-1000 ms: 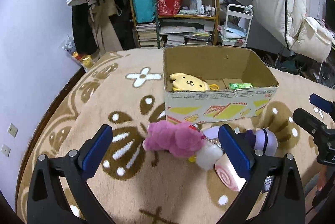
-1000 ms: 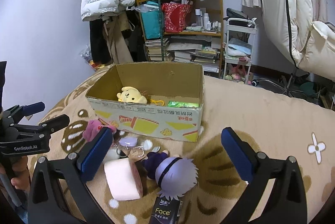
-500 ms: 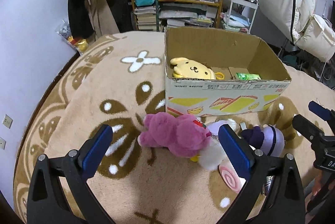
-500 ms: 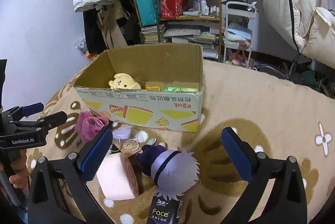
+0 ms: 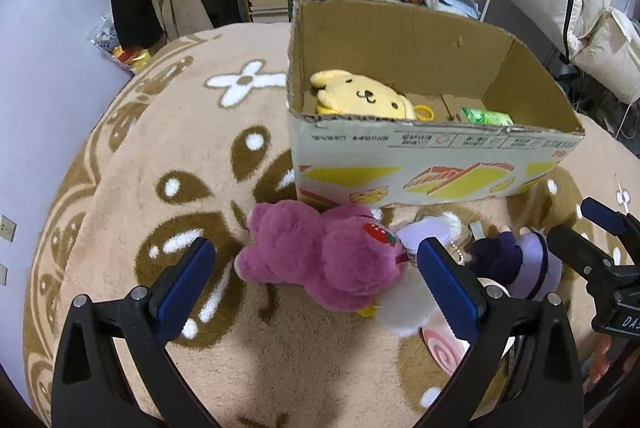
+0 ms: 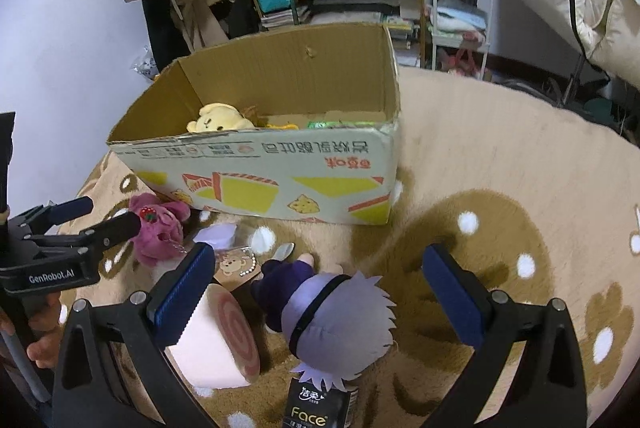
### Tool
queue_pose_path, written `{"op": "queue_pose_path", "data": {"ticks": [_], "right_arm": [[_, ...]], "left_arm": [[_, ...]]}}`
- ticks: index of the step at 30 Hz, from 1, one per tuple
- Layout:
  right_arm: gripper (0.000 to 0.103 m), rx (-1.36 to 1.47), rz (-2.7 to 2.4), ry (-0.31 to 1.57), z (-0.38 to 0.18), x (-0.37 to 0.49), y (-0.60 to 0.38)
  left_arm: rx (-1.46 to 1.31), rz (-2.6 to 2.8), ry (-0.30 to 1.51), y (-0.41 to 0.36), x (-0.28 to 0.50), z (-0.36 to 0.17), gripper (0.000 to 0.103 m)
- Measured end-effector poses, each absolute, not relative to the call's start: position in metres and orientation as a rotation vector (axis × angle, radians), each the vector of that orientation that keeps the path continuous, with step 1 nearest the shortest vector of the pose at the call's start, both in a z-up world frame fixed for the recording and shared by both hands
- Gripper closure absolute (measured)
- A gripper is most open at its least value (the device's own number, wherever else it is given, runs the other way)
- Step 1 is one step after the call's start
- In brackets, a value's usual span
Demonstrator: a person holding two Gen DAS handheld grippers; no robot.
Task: Organize soft objects
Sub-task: 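Withdraw both tools from the box back toward the remaining toys, then grasp pink bear plush with left tool while right tool grasps white-haired doll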
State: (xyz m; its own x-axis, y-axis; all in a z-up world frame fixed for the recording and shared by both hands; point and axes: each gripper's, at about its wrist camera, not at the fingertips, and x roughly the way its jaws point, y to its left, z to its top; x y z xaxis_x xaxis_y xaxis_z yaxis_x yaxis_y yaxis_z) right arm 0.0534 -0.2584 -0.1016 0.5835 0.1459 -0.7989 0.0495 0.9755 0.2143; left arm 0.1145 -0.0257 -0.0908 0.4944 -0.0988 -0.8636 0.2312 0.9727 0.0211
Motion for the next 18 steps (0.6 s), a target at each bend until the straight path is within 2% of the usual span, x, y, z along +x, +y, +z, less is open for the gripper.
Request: {"op": "queue_pose_path", "data": {"ticks": [16, 18], "right_arm": [[0.000, 0.233, 0.063, 1.120, -0.143, 0.070, -0.253], [0.000, 0.235, 0.070, 1.138, -0.146, 0.071, -0.252]], "left_arm": [[0.180, -0.211, 1.161, -0.042, 0.139, -0.134, 0.003], [0.163, -0.215, 1.162, -0.041, 0.140, -0.135, 0.007]]}}
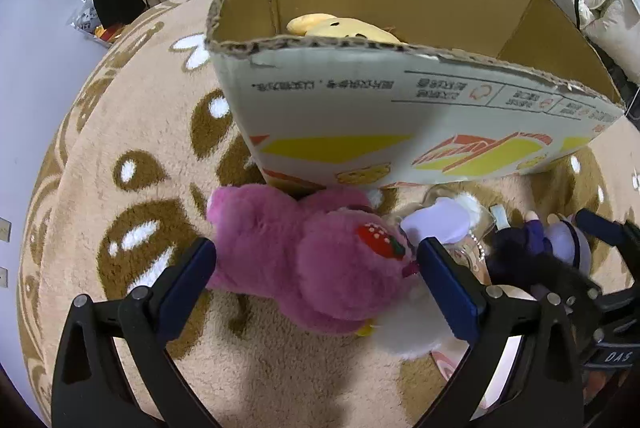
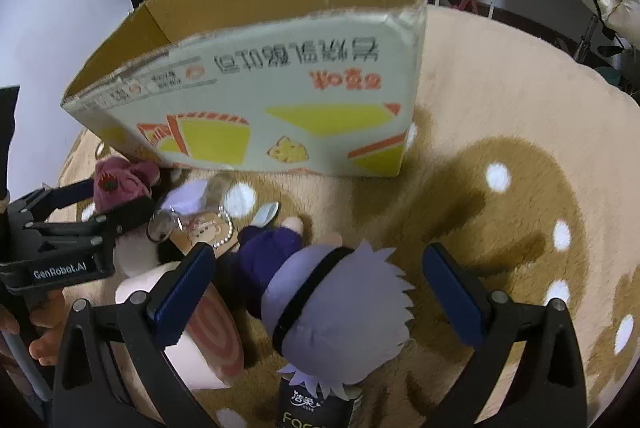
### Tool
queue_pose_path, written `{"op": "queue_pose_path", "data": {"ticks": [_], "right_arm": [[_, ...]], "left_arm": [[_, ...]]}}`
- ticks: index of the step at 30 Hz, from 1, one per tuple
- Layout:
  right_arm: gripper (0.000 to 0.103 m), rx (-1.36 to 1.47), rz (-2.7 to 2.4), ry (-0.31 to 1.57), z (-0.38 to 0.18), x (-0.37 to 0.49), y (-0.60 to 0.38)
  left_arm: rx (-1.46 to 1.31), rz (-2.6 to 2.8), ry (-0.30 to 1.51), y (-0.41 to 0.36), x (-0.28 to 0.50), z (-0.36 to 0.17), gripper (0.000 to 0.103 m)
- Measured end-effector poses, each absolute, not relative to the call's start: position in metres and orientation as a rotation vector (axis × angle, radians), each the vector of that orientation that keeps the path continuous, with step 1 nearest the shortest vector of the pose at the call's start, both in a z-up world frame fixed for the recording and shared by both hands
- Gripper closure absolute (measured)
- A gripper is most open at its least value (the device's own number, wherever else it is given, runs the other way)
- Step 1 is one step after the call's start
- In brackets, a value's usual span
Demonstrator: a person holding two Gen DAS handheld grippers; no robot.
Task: Organize soft objects
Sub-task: 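Grasp pink bear plush with left tool while right tool grasps white-haired doll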
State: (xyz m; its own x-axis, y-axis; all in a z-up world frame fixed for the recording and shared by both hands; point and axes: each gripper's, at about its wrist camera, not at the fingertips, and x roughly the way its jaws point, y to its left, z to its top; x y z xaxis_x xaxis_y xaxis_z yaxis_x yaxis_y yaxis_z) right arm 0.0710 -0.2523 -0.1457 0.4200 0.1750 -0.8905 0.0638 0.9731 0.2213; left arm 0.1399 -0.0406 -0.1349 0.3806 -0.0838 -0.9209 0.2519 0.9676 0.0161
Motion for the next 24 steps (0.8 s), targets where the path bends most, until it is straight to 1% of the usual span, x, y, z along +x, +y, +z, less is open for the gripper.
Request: {"op": "queue_pose_path", "data": {"ticks": [1, 4, 21, 24], "right_arm": [[0.000, 0.238, 0.074, 1.145, -0.147, 0.070, -0.253], [0.000, 0.249, 0.084, 1.169, -0.152, 0.070, -0.254], [0.000, 0.222, 0.082, 1.232, -0.165, 0.070, -0.250], [0.002, 0.215, 0.081, 1.238, -0.167, 0.070, -0.248]], "left_arm": [[0.161, -0.213, 1.161, -0.040, 0.140, -0.135, 0.013], [0.161, -0.206, 1.164, -0.037, 0.142, -0.136, 0.015], [0.126, -0.217, 1.190, -0.028, 0.136, -0.130, 0.017], [0.110, -0.217, 1.194, -0.025, 0.134, -0.129, 0.019]]}}
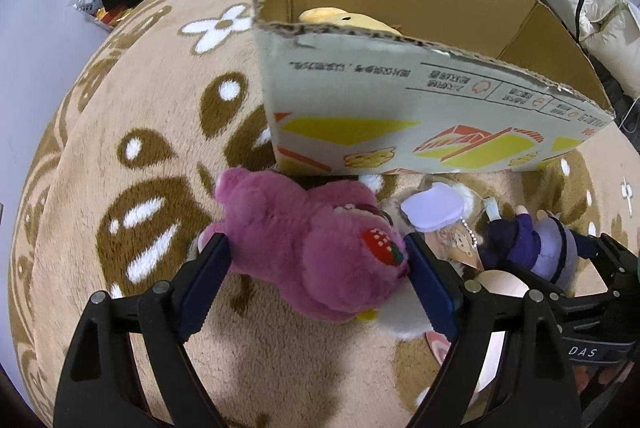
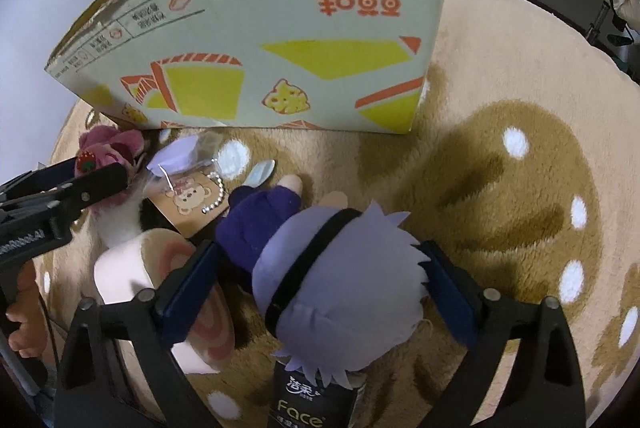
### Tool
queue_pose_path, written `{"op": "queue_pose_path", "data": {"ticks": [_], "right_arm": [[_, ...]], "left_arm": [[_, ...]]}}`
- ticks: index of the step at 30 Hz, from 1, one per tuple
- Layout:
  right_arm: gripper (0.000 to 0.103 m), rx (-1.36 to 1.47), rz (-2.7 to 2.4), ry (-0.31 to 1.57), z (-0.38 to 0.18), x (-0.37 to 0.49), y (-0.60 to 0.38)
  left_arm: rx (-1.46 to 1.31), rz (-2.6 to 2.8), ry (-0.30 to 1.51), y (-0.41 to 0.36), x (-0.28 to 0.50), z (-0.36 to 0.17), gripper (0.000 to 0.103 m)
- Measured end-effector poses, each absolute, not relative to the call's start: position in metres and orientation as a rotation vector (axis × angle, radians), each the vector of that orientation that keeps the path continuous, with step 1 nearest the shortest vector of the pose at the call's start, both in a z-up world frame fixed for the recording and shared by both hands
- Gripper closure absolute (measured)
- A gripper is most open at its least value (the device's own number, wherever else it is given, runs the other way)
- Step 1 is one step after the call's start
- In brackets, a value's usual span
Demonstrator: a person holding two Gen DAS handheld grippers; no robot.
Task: Organize soft objects
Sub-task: 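Grasp pink bear plush with left tool while right tool grasps white-haired doll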
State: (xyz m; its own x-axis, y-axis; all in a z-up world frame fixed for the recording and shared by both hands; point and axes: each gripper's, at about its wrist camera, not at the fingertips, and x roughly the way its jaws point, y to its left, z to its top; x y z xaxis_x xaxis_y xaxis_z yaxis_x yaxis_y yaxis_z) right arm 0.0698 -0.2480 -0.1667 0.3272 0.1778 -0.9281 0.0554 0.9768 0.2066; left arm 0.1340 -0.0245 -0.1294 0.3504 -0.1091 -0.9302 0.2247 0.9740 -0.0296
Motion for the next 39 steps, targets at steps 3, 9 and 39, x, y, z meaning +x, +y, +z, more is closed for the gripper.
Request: {"op": "queue_pose_path", "data": {"ticks": [3, 9, 39], "right_arm": [[0.004, 0.217, 0.081, 1.237, -0.166, 0.068, -0.247], [0.005, 0.219, 0.080, 1.236, -0.165, 0.066, -0.248], [0.039, 0.221, 0.085, 1.168, -0.150, 0.056, -0.235]], "left_arm": [[0.116, -0.220, 1.192, -0.024, 0.131, -0.129, 0.023], [0.126, -0.218, 1.191, -0.026, 0.127, -0.130, 0.027], [0.106, -0.193, 1.099, -0.021, 0.095, -0.100, 0.029]]}}
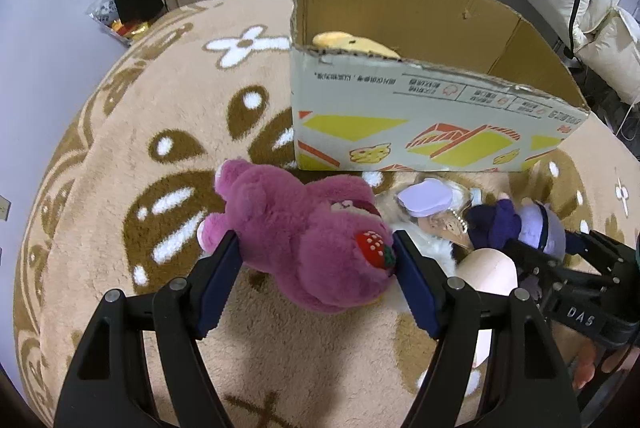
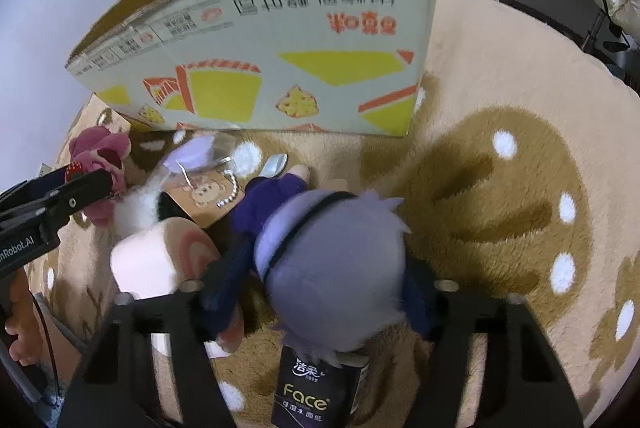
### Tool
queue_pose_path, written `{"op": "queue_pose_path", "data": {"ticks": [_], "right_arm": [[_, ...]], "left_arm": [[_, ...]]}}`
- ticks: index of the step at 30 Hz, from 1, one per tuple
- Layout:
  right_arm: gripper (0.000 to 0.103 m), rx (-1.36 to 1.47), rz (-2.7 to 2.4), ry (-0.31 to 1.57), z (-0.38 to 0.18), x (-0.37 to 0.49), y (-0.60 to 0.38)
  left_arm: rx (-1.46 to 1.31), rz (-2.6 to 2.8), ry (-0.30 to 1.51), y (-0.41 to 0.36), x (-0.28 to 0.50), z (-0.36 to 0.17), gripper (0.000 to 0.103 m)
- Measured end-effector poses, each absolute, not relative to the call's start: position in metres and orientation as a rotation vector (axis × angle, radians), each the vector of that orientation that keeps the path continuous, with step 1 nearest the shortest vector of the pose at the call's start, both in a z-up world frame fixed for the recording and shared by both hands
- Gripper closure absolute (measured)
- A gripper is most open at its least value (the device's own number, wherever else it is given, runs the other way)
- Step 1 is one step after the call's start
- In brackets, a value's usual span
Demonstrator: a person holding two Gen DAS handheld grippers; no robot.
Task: Organize soft objects
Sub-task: 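Lift both plushes over the box and release them inside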
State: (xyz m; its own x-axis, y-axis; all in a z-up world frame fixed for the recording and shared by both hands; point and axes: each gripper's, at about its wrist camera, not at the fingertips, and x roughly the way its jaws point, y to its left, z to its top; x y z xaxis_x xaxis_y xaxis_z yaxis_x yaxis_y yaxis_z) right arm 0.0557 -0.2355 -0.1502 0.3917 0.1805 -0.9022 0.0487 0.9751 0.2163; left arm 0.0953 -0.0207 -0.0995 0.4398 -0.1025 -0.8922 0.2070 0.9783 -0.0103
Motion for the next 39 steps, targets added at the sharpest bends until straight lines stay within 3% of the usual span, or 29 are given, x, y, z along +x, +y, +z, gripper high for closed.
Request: {"op": "queue_pose_path", "data": {"ticks": [10, 28, 39], "right_arm": [[0.041, 0.226, 0.111, 1.056, -0.118, 0.042, -0.241], [0.041, 0.209, 0.095, 0.621, -0.026, 0.004, -0.243], [0.041, 0.234, 0.096, 0.534, -0.017, 0.025, -0.251]], "left_arm": [[0.072, -0.181, 1.017, -0.010, 0.078, -0.077, 0.029], [0.059, -0.187, 0.563, -0.008, 0.047, 0.004, 0.029], [0.123, -0.215, 0.497, -0.029, 0.069, 0.009, 0.029]]}}
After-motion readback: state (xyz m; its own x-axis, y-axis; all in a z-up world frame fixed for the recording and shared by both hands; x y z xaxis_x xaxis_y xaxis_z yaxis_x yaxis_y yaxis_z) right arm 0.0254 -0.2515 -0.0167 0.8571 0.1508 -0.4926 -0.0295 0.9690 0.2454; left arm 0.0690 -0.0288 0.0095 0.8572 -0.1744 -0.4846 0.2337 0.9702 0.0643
